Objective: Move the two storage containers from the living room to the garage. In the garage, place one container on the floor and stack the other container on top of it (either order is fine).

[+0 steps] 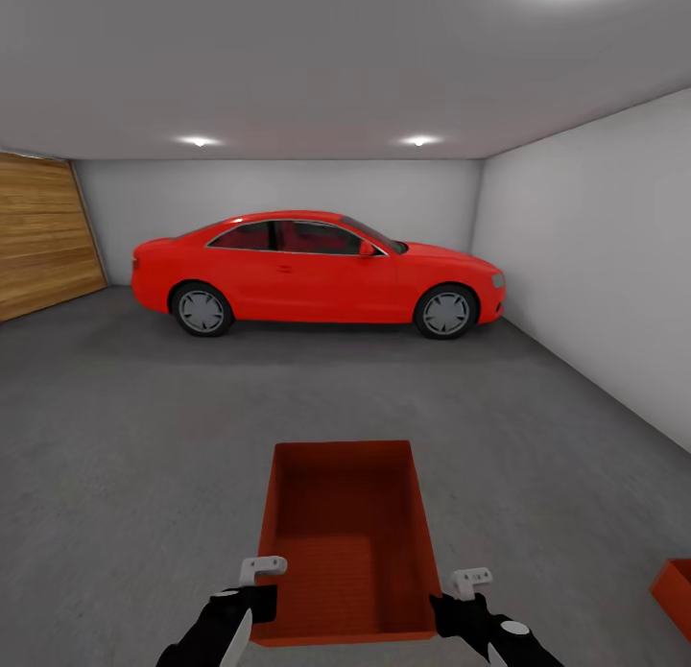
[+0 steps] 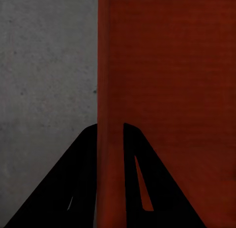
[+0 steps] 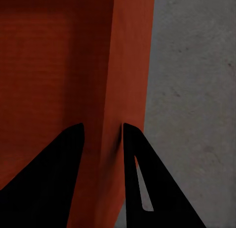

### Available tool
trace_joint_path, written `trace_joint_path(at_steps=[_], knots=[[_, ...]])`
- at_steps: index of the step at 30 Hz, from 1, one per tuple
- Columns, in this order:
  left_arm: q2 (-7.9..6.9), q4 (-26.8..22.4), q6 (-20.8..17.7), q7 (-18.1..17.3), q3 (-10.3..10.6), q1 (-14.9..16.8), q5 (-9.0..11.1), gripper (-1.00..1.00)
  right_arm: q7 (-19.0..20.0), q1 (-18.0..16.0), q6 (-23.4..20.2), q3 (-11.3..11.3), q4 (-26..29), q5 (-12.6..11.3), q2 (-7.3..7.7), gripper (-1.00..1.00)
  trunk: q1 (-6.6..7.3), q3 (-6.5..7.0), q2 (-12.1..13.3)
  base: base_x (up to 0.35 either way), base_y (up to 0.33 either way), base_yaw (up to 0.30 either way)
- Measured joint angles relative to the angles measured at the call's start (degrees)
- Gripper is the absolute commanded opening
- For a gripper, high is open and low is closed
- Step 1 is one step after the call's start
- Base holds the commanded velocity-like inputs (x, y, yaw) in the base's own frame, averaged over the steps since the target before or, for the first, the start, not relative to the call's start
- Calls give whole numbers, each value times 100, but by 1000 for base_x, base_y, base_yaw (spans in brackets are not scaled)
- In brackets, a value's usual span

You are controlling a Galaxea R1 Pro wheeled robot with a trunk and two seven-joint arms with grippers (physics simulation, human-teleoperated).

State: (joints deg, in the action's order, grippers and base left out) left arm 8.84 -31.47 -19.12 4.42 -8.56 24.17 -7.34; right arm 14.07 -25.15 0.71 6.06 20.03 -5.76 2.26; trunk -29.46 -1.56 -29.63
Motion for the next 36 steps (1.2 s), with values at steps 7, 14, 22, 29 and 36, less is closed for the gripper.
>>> trace_joint_path(at_steps=[7, 14, 22, 29, 36], knots=[[-2, 0, -1, -1, 1, 0, 3, -100, -1, 0, -1, -2, 0, 3, -2, -100, -3, 0, 1, 88, 0, 0], [-3, 0, 1, -1, 2, 0, 3, -100, -1, 0, 0, -3, 0, 3, -3, -100, -3, 0, 1, 5, 0, 0], [-10, 0, -2, -5, 6, -1, 11, -100, -4, 0, -1, -8, -2, 10, -9, -100, 0, 0, 0, 169, 0, 0], [-11, 1, -3, -5, 7, 0, 11, -100, -4, 0, -1, -9, -2, 11, -10, -100, 0, 0, 0, 315, 0, 0], [-11, 1, -6, -5, 6, 0, 12, -100, -3, 0, -6, -10, 0, 13, -10, -100, 0, 0, 0, 321, 0, 0]])
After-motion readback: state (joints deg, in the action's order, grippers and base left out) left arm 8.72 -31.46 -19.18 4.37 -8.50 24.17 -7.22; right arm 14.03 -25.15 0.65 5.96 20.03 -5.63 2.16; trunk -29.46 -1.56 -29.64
